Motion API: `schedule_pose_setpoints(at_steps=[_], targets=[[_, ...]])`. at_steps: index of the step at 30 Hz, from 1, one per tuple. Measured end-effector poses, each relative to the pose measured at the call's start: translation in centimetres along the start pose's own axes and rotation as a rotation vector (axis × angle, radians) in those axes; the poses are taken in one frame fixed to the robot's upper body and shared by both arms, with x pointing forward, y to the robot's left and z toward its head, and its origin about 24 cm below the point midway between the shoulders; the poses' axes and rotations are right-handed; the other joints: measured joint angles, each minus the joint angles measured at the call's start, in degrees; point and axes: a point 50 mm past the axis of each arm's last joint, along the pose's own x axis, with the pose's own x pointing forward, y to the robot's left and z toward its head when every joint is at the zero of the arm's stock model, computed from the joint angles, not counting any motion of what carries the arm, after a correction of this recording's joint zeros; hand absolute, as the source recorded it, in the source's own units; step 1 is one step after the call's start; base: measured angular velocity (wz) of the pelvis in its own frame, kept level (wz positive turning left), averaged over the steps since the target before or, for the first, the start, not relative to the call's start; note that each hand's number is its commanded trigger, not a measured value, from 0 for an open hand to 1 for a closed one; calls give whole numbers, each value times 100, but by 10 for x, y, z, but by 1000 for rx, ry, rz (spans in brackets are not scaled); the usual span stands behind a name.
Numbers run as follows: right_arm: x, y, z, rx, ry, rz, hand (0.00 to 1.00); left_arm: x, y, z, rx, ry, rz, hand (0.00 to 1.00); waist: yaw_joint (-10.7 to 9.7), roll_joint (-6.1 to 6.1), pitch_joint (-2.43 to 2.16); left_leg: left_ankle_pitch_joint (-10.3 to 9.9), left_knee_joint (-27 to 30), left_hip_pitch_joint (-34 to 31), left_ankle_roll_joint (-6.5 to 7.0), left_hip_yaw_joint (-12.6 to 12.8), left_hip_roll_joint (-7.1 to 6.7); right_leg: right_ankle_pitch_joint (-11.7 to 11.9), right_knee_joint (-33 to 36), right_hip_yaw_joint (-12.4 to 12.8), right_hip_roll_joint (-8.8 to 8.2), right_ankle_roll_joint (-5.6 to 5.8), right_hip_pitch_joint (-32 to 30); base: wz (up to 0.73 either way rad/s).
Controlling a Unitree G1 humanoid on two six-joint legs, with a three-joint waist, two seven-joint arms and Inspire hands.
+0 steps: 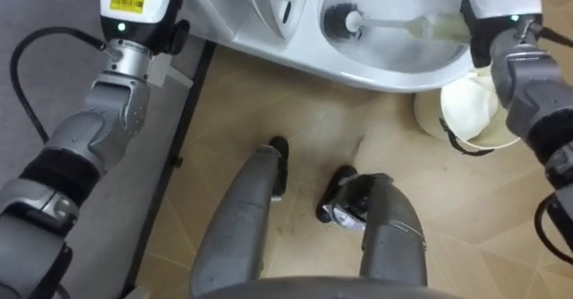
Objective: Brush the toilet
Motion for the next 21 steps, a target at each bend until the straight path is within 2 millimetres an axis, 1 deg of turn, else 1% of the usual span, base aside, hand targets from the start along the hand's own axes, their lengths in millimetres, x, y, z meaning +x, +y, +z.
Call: schedule_pose_setpoints(at_steps=[1,2,3,4,6,9,11,13,14,15,18,20,21], targets=[[-2,3,-1,-4,8,3,100,-1,-2,1,-6,7,-4,0,1,108,-13,6,-16,0,9,11,1,10,-21,4,2,8,0,-5],[-3,5,-1,-6,9,7,100,-2,-3,1,-7,8,-8,0,5,148,-27,7,-22,0,11,12,3,14,-32,4,7,6,0,-3],[-7,11,0,-5,9,17,100,-3,-5,0,-13,14,-19,0,-1,194,-55,8,-32,23,9,22,15,25,-51,13,22,-5,19,0],[-11,15,5,3,-1,19,100,-6,-7,-1,-27,27,-28,0,-26,229,-77,3,-48,55,4,27,23,26,-69,18,39,-4,56,0],[-17,18,12,25,-11,6,100,-7,-8,-1,-51,46,-27,0,-66,273,-109,10,-110,57,-12,25,54,34,-152,-2,88,-15,72,0],[-27,21,23,58,-30,-2,100,-13,-11,-4,-84,80,-40,0,-97,283,-122,38,-255,183,-56,29,78,51,-271,4,134,-43,170,-2],[-32,23,31,77,-43,9,100,-18,-14,-6,-97,108,-48,0,-129,278,-150,24,-313,246,-81,56,153,76,-391,27,223,-54,239,-13],[-42,22,43,81,-72,2,100,-25,-16,-10,-94,133,-47,0,-157,285,-183,-7,-301,236,-132,51,248,119,-517,20,343,-102,268,-17],[-44,21,45,80,-78,-1,100,-27,-15,-12,-92,143,-44,0,-161,286,-194,-11,-305,231,-139,57,269,128,-541,17,363,-114,268,-14],[-46,18,49,84,-85,-3,100,-30,-16,-14,-91,155,-43,0,-184,286,-195,-14,-315,235,-144,93,304,138,-557,27,382,-130,267,-10],[-42,13,49,83,-82,17,100,-31,-17,-17,-75,175,-44,0,-185,283,-198,-4,-368,273,-161,145,336,150,-584,66,410,-147,266,-6],[-37,10,46,69,-70,23,100,-31,-17,-17,-70,178,-48,0,-169,282,-197,0,-365,294,-165,157,338,158,-570,76,404,-154,270,-5],[-30,10,41,62,-58,34,100,-31,-18,-18,-64,177,-56,0,-156,277,-194,1,-365,312,-164,180,338,158,-546,104,400,-154,270,-8]])
